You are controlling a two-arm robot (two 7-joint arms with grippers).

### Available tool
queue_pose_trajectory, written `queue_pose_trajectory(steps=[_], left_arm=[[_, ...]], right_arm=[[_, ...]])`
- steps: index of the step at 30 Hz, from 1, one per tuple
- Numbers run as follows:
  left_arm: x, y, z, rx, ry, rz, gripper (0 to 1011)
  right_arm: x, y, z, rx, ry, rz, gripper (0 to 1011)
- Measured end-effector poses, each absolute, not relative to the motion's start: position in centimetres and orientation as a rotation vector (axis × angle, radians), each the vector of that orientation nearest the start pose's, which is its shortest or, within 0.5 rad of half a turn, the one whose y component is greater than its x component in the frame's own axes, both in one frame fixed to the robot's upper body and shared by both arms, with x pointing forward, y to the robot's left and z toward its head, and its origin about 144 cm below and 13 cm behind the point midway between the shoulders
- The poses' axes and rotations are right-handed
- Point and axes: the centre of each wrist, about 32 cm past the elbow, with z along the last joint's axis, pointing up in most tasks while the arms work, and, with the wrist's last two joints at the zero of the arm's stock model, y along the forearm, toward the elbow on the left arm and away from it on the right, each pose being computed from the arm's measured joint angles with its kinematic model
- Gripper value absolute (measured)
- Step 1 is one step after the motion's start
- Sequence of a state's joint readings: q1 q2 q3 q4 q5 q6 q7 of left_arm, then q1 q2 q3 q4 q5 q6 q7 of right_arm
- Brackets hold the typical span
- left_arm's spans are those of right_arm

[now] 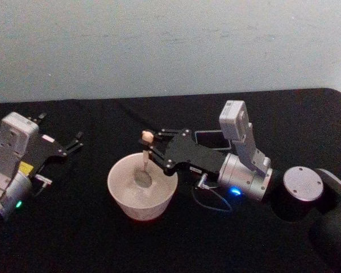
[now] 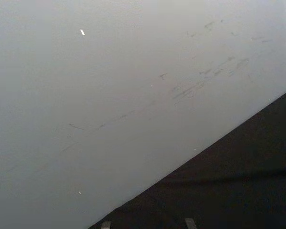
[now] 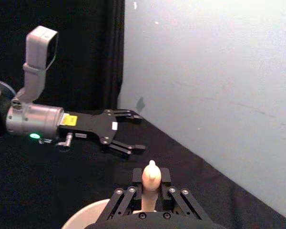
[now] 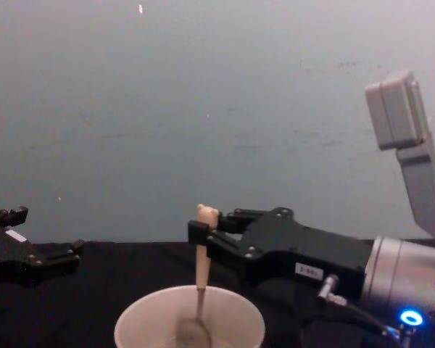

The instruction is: Pick up the stirring spoon with one hand, stir inside the cup, then place it back in its original position.

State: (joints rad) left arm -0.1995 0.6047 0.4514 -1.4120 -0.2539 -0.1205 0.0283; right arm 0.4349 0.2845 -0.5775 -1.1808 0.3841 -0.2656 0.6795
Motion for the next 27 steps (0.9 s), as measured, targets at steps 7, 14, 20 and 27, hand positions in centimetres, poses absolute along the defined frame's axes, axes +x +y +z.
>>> queue_pose_trajectory(steps=[7, 14, 20, 27], left_arm=[[48.9, 31.0, 114.0, 0.304, -0.285, 1.248, 1001], [48.9, 31.0, 114.0, 0.305, -0.285, 1.248, 1001], [48.9, 31.0, 114.0, 0.304, -0.285, 1.248, 1001], [48.9, 31.0, 114.0, 0.304, -0.285, 1.248, 1001]], right_arm=[[54.8, -19.6, 114.4, 0.009, -0.156, -0.503, 213], [53.9, -20.8, 114.4, 0.003, -0.148, -0.518, 213], [52.9, -21.2, 114.4, 0.007, -0.131, -0.504, 213], [51.7, -20.7, 114.3, 0.009, -0.107, -0.454, 213]])
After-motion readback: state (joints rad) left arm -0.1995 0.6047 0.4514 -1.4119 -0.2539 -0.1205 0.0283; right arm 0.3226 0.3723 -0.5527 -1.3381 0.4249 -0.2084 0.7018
